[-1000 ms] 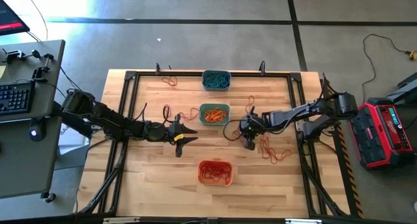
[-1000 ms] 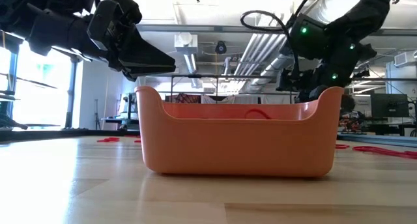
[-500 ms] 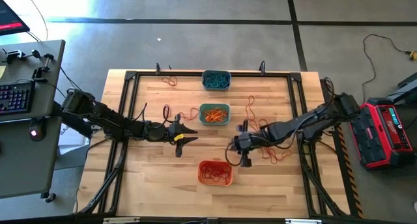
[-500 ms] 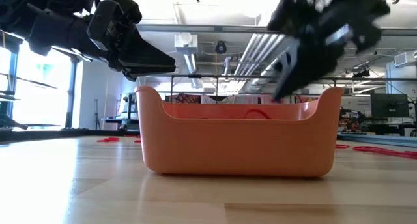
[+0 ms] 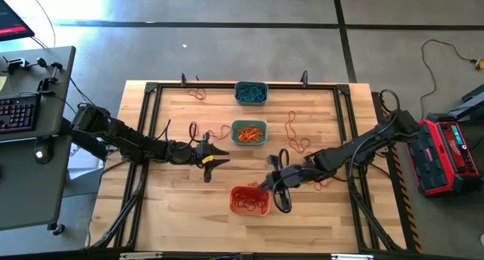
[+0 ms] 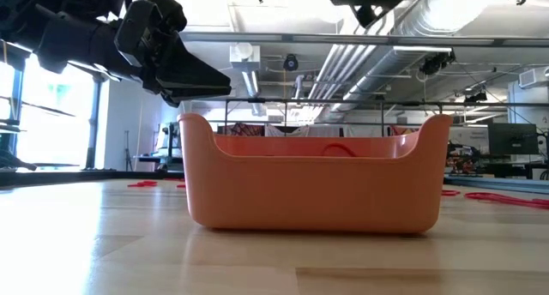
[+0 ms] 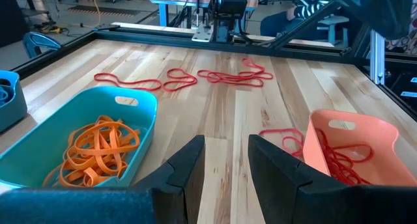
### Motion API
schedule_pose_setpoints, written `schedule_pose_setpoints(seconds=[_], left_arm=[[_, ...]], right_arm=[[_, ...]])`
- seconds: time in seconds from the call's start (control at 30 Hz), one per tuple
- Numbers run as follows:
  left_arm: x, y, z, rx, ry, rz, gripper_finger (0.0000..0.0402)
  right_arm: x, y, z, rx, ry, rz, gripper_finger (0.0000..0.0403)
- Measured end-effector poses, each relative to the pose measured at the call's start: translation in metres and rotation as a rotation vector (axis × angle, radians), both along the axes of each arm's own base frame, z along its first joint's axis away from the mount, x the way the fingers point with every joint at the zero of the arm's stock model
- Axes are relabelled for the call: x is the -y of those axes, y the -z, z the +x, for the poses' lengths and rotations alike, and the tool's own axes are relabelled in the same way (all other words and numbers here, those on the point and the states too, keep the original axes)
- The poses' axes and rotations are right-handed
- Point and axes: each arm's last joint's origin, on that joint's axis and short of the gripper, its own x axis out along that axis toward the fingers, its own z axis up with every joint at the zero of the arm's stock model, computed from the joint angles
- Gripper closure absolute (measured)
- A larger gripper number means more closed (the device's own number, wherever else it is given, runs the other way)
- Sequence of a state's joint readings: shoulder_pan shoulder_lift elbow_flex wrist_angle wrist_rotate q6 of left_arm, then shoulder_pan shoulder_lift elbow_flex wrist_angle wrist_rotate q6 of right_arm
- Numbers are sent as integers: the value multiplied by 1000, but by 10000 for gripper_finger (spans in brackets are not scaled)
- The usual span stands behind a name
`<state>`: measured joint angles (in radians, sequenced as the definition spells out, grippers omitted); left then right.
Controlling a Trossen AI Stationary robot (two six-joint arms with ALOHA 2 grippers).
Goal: Sort rubber bands into baskets
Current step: Put the red rubber band into the orange bin
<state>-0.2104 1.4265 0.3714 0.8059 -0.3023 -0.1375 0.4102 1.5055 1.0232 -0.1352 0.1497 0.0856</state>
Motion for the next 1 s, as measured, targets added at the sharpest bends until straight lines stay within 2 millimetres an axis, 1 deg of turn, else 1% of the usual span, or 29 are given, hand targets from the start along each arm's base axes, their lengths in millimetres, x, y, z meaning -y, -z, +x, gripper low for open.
schedule_pose_setpoints(seconds=[0.07, 0.17, 0.23, 0.33, 0.43, 0.53, 0.63, 0.7, 0.87, 1.0], left_arm=[[0, 0, 0, 0, 0, 0, 290], [0, 0, 0, 0, 0, 0, 290], [0, 0, 0, -1, 0, 1, 290], [0, 0, 0, -1, 0, 1, 290], [0, 0, 0, -1, 1, 2, 290], [0, 0, 0, -2, 2, 9, 290], [0, 0, 0, -2, 2, 9, 290], [0, 0, 0, -2, 2, 9, 290], [0, 0, 0, 0, 2, 9, 290], [0, 0, 0, 0, 2, 8, 290]], right_arm=[[-1, 0, -1, -8, 0, 4, 403], [1, 7, -6, -98, 27, 0, 399], [3, 12, -10, -165, 59, -13, 388], [9, 19, -17, -256, 165, -50, 356], [20, 28, -21, -322, 284, -44, 316], [30, 45, -24, -367, 342, 9, 281], [37, 65, -26, -378, 346, 105, 260], [40, 76, -29, -364, 343, 128, 254], [43, 92, -33, -303, 361, 135, 258], [42, 108, -30, -328, 366, 107, 264]])
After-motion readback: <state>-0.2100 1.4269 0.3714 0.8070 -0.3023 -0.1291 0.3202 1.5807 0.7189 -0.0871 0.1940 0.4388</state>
